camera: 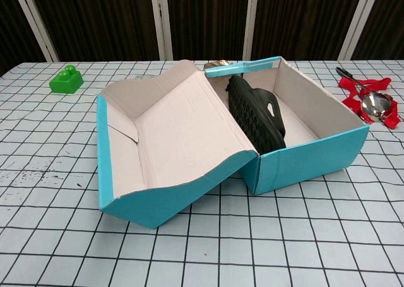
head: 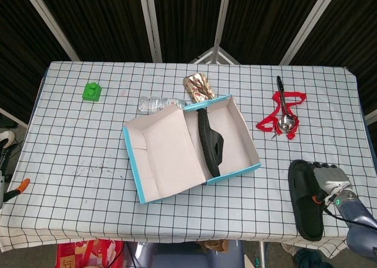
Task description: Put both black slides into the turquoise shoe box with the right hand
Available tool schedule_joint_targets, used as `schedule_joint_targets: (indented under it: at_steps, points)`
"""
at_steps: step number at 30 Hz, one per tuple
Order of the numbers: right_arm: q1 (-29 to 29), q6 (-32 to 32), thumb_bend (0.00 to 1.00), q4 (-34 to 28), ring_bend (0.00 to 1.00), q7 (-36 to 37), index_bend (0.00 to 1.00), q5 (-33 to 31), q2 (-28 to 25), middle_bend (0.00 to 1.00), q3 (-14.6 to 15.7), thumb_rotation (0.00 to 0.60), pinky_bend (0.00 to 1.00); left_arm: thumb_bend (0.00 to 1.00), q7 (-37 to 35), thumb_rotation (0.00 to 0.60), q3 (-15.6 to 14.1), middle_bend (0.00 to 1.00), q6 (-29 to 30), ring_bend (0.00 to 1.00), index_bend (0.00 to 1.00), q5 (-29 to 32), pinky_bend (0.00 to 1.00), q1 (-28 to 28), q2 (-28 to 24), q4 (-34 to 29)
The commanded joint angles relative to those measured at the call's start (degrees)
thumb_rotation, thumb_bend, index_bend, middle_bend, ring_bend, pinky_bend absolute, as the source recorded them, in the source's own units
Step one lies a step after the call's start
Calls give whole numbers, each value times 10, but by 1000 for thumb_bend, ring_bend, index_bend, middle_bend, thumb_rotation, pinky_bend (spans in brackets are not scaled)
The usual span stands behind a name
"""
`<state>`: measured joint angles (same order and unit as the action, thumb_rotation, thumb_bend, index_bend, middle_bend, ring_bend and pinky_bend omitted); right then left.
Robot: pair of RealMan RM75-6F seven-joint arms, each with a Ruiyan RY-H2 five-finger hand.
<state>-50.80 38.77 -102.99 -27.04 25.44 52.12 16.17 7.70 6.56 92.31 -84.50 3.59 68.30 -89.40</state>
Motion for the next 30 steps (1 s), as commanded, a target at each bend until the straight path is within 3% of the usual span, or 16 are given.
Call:
schedule_joint_targets:
  at_steps: [1,9,11,14,20,30]
  points:
    - [-3,-7,308,-1,10,3,0,-4,2,32,1,600,74,237,1,600,0,73,1,0,160,0,93,0,0,0]
    - [-2,-8,308,32,10,7,0,-9,32,32,0,600,74,237,3,600,-1,73,2,0,160,-1,94,-1,0,-1]
    - [26,9,308,-4,10,58,0,32,10,32,-27,600,71,237,4,600,-1,73,2,0,160,-1,94,-1,0,-1]
    - [38,5,308,50,10,68,0,60,55,37,-42,600,62,237,5,600,-1,73,1,0,160,0,93,0,0,-1]
    - [5,-32,308,69,10,26,30,10,46,112,-7,600,43,238,8,600,-1,73,-1,0,160,0,93,0,1,-1]
    - [-81,-72,309,71,10,-34,34,-93,41,118,60,600,23,238,15,600,-3,73,-1,0,160,-1,93,1,3,-2]
